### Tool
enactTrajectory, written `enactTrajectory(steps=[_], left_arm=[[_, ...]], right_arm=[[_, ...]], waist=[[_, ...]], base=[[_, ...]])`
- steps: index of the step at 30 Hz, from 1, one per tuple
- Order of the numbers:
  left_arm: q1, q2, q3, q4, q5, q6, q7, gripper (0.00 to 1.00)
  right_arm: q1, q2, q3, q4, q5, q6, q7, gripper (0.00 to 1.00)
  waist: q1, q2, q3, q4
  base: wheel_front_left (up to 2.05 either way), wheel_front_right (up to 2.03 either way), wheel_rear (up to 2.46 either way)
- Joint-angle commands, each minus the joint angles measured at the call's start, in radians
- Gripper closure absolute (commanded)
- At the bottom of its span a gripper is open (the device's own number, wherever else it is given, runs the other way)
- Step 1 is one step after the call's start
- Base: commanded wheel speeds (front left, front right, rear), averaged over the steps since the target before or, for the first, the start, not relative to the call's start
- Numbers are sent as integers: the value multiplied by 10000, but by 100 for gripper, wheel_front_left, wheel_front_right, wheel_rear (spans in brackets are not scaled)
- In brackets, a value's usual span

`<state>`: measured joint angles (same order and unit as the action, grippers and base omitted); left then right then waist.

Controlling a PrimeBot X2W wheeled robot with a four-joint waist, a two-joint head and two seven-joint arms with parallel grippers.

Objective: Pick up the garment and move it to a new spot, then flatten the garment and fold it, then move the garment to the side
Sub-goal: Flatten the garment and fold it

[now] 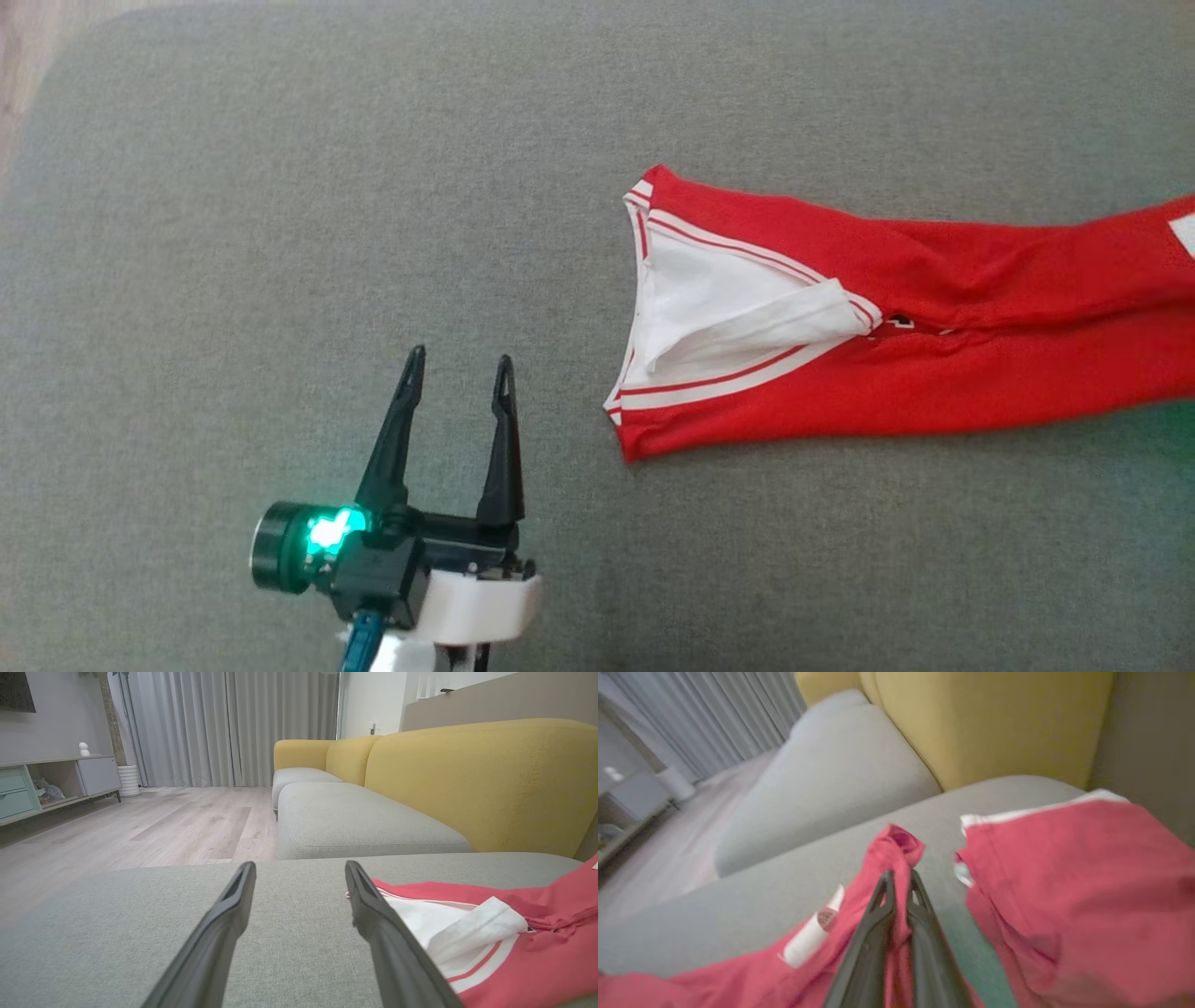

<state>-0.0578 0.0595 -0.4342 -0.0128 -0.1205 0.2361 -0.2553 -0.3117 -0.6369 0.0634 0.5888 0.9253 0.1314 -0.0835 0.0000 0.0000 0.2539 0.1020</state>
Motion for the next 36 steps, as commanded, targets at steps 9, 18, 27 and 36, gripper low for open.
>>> enactTrajectory(steps=[9, 18, 27, 36], left_arm=[[-23, -82, 441, -138, 125, -236, -64, 0], [-134, -90, 261, -9, 4, -333, -64, 0], [-247, -92, -10, 95, -208, -230, -64, 0], [-258, -92, -198, 209, -367, -112, -64, 0]], right_arm=[[515, 1046, -249, -4582, -395, -7, 766, 100], [169, 3812, 909, -6504, -2386, -7, 2078, 100], [-122, 5348, 2646, -5523, -3610, -7, 2355, 100], [-297, 5789, 3557, -4208, -3701, -7, 1682, 0]], waist=[[0, 0, -121, -26], [0, 0, -63, 487], [0, 0, -15, 1027], [0, 0, -158, 1125]], base=[[0, 0, 0], [0, 0, 0], [0, 0, 0], [0, 0, 0]])
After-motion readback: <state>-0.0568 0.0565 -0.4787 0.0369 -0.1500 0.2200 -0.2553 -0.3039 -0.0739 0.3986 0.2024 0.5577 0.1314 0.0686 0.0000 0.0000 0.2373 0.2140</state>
